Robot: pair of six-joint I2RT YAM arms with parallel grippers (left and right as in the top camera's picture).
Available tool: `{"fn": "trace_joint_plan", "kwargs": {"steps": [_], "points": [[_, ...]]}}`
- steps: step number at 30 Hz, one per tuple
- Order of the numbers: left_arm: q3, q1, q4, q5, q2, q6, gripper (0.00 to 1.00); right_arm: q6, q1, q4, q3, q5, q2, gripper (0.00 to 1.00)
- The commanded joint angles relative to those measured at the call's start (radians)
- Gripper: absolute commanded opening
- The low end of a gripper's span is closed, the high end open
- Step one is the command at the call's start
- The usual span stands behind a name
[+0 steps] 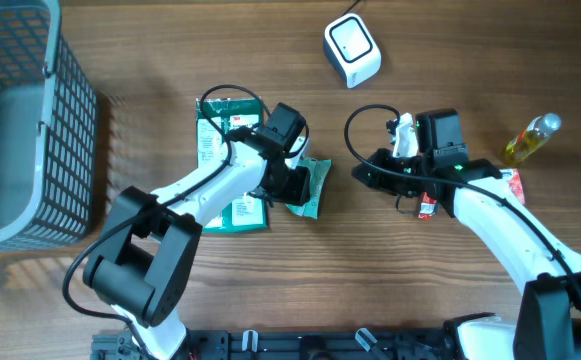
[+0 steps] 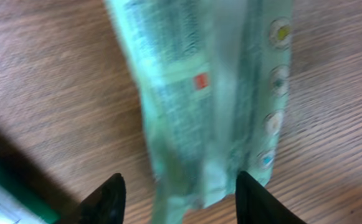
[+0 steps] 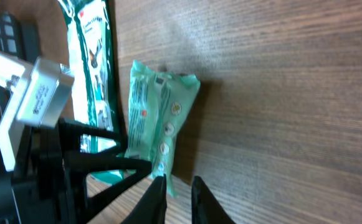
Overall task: Scan the item barcode
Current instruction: 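Bring the right gripper to the wipes pack held by the left gripper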
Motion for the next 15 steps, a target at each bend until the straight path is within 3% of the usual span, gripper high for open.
{"fn": "trace_joint_plan", "kwargs": {"steps": [1,2,5,7,15], "points": [[0.061,0.053,-0.027,-0.010,-0.067,0.011,0.51,0.009,0.024,0.047,-0.003,-0.042,0.023,0.08],[0.068,0.064,-0.034,-0.010,-0.079,0.010,0.49,0.016,0.033,0.060,-0.003,-0.042,0.024,0.05],[0.070,0.092,-0.061,0.019,-0.097,0.000,0.17,0.052,0.066,0.116,-0.003,-0.040,0.035,0.04],[0.069,0.099,-0.091,0.060,-0.091,0.000,0.07,0.070,0.086,0.164,-0.003,-0.038,0.055,0.04],[0.068,0.100,-0.099,0.294,-0.083,0.053,0.04,0.138,0.159,0.335,-0.003,-0.063,0.237,0.04]]}}
